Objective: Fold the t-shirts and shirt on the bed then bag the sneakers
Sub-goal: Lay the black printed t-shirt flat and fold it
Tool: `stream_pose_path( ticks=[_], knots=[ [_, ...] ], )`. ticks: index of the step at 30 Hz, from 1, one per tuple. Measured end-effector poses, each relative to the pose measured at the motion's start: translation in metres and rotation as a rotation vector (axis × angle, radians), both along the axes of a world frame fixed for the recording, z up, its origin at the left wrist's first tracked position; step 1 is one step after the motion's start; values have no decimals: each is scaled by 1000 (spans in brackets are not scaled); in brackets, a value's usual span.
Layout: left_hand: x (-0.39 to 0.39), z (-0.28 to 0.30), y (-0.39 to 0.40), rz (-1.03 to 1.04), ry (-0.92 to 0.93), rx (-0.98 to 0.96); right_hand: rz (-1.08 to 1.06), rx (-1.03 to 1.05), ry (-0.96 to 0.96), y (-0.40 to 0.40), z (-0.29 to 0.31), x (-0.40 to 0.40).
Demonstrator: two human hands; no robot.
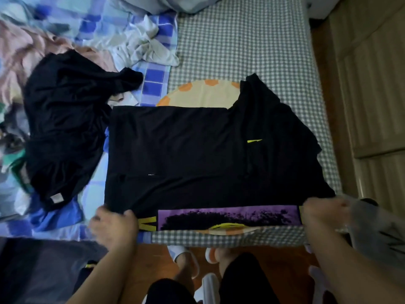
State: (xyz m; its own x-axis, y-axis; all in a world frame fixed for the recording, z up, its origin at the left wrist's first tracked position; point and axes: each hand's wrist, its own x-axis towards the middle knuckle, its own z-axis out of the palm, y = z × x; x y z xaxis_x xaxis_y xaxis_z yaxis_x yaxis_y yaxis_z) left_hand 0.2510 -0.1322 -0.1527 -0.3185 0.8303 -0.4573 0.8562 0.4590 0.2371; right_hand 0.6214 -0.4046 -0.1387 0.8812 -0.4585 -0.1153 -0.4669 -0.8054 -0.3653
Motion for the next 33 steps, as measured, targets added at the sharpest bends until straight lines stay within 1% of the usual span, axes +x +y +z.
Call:
stream_pose_path(
  ticks=[1, 2, 3, 4, 5, 6, 8, 10, 11, 14, 19, 21, 24, 25, 26, 27, 29, 30, 31, 32, 33],
  knots=[
    [16, 3, -1, -288, -16, 112, 214, -60, 91, 16, 2, 7],
    [37, 2, -2, -540, -105, 169, 452, -100, 137, 25, 0, 17],
    [61, 7, -3, -763, -133, 182, 648, -133, 172, 43, -2, 28],
    [79, -6, 1, -948, -132, 223, 830, -165, 177, 58, -10, 42],
    [93, -12, 8, -1059, -68, 245, 963, -210, 161, 71, -14, 57],
    [101, -26, 16, -1142, -14, 218, 1044, -239, 164, 83, -20, 75],
    [104, -41, 39, -1182, 135, 273, 1154, -266, 188, 96, -40, 107],
    [99, -44, 55, -1209, 245, 353, 1178, -251, 233, 98, -54, 128],
    [92, -41, 60, -1237, 285, 375, 1195, -257, 221, 100, -60, 135],
    [67, -33, 74, -1309, 368, 331, 1164, -260, 173, 98, -72, 142],
    [29, -28, 109, -1335, 550, 211, 1147, -229, 109, 97, -80, 149],
    [26, -28, 113, -1260, 586, 165, 1111, -226, 99, 102, -80, 145],
    [41, -28, 93, -955, 648, 155, 1048, -181, 130, 109, -76, 142],
    [52, -26, 83, -849, 628, 169, 1026, -152, 153, 111, -73, 143],
    [67, -24, 71, -766, 571, 195, 1002, -122, 185, 112, -71, 145],
    [87, -20, 58, -740, 481, 224, 980, -99, 228, 112, -69, 149],
    [143, -16, 27, -849, 246, 269, 947, -46, 356, 112, -62, 162],
    [176, -15, 9, -890, 93, 229, 934, 7, 431, 112, -58, 170],
    [213, -16, -9, -887, -81, 137, 911, 86, 502, 112, -53, 177],
    [249, -17, -27, -834, -247, 23, 887, 181, 564, 111, -48, 184],
    [283, -16, -43, -757, -373, -81, 880, 263, 602, 110, -44, 190]
  ],
)
